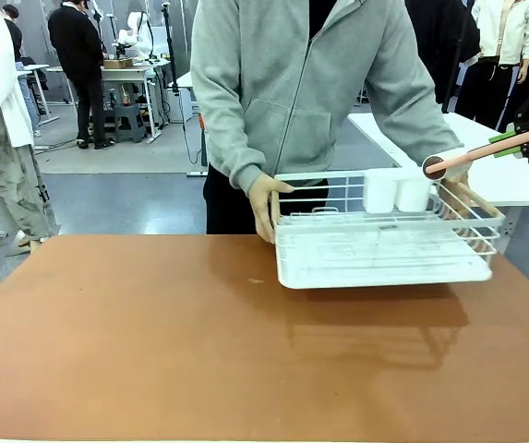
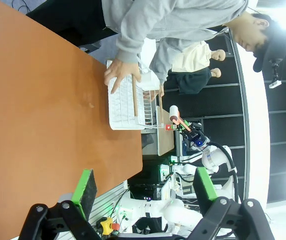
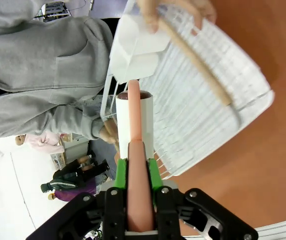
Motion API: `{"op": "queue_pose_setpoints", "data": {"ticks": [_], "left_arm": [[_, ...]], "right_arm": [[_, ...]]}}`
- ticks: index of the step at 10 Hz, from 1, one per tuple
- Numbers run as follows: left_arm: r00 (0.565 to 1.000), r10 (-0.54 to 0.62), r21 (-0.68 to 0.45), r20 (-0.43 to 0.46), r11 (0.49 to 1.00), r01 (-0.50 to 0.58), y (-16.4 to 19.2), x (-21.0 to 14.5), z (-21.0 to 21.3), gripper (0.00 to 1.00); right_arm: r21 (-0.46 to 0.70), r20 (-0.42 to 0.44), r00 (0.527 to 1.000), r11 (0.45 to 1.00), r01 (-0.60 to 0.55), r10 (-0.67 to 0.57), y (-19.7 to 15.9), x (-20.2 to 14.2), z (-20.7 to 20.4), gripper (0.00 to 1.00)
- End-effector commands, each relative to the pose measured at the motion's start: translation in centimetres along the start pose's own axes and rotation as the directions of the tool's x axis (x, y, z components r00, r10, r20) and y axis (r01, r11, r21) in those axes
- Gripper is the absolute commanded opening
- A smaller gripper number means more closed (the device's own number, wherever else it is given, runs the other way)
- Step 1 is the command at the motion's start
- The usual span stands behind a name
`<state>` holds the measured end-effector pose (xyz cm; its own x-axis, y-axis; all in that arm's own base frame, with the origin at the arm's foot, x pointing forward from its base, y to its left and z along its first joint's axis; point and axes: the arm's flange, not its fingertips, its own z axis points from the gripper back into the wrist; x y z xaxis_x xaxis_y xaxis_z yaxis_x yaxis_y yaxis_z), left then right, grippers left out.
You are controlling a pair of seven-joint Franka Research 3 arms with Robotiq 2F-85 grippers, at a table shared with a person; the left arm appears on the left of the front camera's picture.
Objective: Clean the table.
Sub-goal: Clean the table with the Lint Roller when the human lifts the Dish drying rack.
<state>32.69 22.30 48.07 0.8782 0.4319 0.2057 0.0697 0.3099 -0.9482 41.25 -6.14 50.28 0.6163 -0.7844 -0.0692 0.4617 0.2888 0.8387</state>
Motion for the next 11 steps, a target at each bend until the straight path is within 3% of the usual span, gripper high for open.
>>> {"op": "queue_pose_setpoints", "data": {"ticks": [1, 9, 10, 11], "left_arm": [[1.000, -0.004, -0.004, 0.004, 1.000, 0.004, -0.1, -0.1, 0.2, 1.00], [1.000, -0.004, -0.004, 0.004, 1.000, 0.004, -0.1, -0.1, 0.2, 1.00], [1.000, -0.004, -0.004, 0.004, 1.000, 0.004, -0.1, -0.1, 0.2, 1.00], [1.000, -0.004, -0.004, 0.004, 1.000, 0.004, -0.1, -0.1, 0.2, 1.00]], "right_arm": [[0.007, 0.001, 1.000, 1.000, 0.000, 0.000, 0.2, -0.1, 0.1, 0.00], [0.007, 0.001, 1.000, 1.000, 0.000, 0.000, 0.2, -0.1, 0.1, 0.00], [0.000, 0.000, 1.000, 1.000, 0.000, 0.000, 0.0, 0.0, 0.0, 0.21], [-0.058, -0.036, 0.996, 0.995, -0.082, 0.080, 1.6, 1.2, 1.1, 0.21]]}}
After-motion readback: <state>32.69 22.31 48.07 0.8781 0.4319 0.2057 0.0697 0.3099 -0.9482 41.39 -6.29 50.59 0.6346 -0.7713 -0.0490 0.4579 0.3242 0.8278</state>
